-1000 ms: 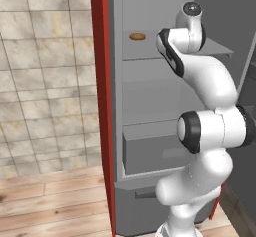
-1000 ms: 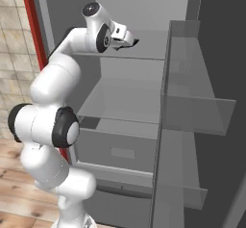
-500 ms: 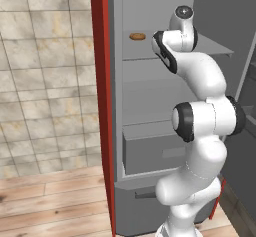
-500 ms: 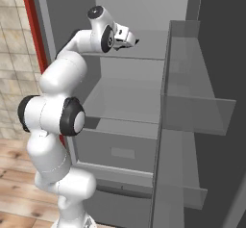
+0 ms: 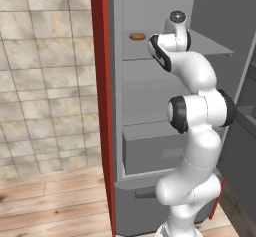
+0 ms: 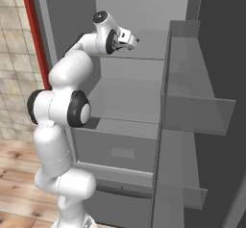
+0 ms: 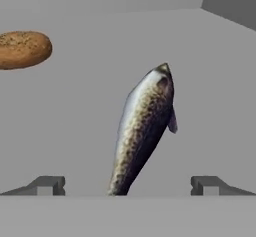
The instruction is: Take the fish out of the fridge, briefly rinse it in the sink, and place it on the tray next to the sink.
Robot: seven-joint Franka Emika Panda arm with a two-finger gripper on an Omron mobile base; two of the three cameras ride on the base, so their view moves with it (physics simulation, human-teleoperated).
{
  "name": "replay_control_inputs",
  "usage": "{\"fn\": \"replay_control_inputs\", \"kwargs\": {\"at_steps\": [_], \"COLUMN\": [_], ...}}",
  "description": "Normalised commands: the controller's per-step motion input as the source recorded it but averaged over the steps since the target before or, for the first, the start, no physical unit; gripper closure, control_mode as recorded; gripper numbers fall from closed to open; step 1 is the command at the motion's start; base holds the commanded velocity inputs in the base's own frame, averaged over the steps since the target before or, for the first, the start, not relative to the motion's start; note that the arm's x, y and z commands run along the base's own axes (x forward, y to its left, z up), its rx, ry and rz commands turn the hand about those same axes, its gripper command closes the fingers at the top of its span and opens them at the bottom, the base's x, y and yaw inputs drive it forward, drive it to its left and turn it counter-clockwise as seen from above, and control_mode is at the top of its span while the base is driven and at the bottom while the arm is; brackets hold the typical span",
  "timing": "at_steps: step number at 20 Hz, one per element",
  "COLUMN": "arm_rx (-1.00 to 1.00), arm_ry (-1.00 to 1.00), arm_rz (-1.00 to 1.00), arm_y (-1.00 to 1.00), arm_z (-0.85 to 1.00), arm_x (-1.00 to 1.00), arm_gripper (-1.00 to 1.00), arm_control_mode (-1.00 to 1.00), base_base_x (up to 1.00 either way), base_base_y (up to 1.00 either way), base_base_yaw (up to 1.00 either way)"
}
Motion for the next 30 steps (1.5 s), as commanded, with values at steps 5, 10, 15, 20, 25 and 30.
{"fn": "replay_control_inputs", "kwargs": {"at_steps": [5, 10, 15, 20, 25, 30], "arm_rx": [0.00, 0.03, 0.00, 0.00, 0.00, 0.00], "arm_ry": [0.00, 0.00, 0.04, 0.00, 0.00, -0.10], "arm_rz": [0.00, -0.02, -0.03, -0.01, 0.00, -0.04], "arm_y": [0.00, 0.00, 0.00, -0.02, 0.00, 0.00], "arm_z": [-0.18, -0.03, -0.35, -0.31, 0.00, 0.00], "arm_x": [0.43, 0.45, 0.19, 0.00, -0.10, -0.95], "arm_gripper": [-1.00, -1.00, 1.00, 1.00, 1.00, 1.00], "arm_control_mode": [-1.00, -1.00, -1.00, -1.00, -1.00, -1.00], "base_base_x": [0.00, 0.00, 0.00, 0.00, 0.00, 0.00], "base_base_y": [0.00, 0.00, 0.00, 0.00, 0.00, 0.00], "base_base_yaw": [0.00, 0.00, 0.00, 0.00, 0.00, 0.00]}}
